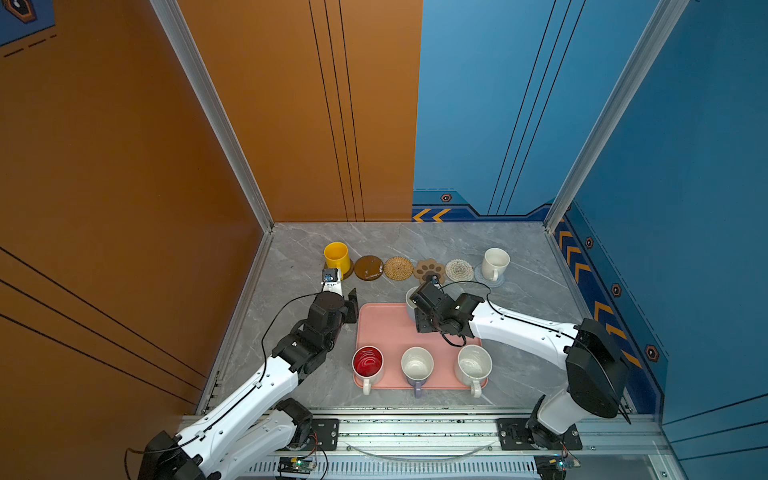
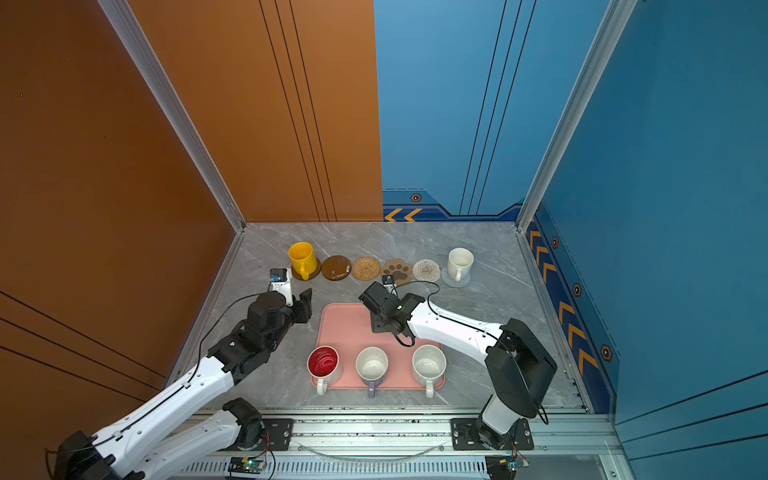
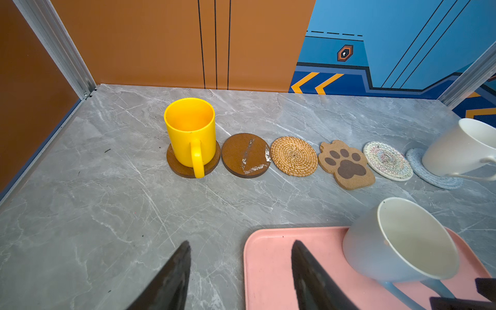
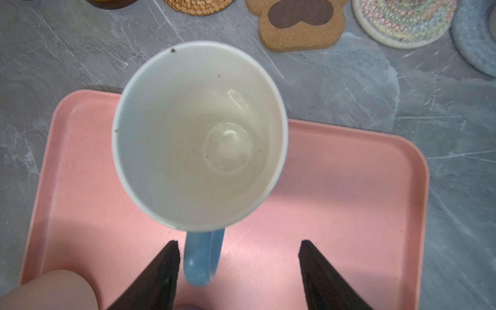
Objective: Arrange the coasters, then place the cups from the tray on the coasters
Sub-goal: 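Lower the right gripper onto the white mug farthest on the tray and close it, then lift the white mug with the right gripper toward the multicolour rope coaster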
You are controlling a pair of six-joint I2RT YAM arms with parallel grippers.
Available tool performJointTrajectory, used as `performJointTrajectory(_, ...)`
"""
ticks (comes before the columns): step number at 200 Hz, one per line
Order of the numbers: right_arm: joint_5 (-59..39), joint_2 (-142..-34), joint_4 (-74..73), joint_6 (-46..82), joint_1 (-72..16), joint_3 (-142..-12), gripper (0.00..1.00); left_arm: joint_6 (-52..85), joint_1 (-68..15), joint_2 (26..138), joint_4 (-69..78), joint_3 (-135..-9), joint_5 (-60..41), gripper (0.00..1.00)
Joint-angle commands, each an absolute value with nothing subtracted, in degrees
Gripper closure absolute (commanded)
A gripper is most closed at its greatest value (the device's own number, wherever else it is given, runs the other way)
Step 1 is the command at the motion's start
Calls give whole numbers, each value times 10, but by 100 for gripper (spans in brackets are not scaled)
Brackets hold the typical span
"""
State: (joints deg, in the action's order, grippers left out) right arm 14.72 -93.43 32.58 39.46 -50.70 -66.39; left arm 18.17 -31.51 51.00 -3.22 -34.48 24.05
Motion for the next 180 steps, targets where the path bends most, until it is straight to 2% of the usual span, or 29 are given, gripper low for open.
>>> performJointTrajectory(1, 145, -948, 342, 396, -511, -684, 35, 175, -309, 510, -36, -333, 249, 39)
performJointTrajectory(121, 140, -996, 342, 381, -512, -715, 51, 175, -301, 510, -30, -328, 249, 39)
performJointTrajectory(145, 138, -1002, 342, 381, -512, -719, 59, 175, -300, 510, -30, -327, 247, 39)
performJointTrajectory(180, 136, -1010, 342, 380, -512, -722, 64, 177, -298, 509, -24, -326, 240, 39)
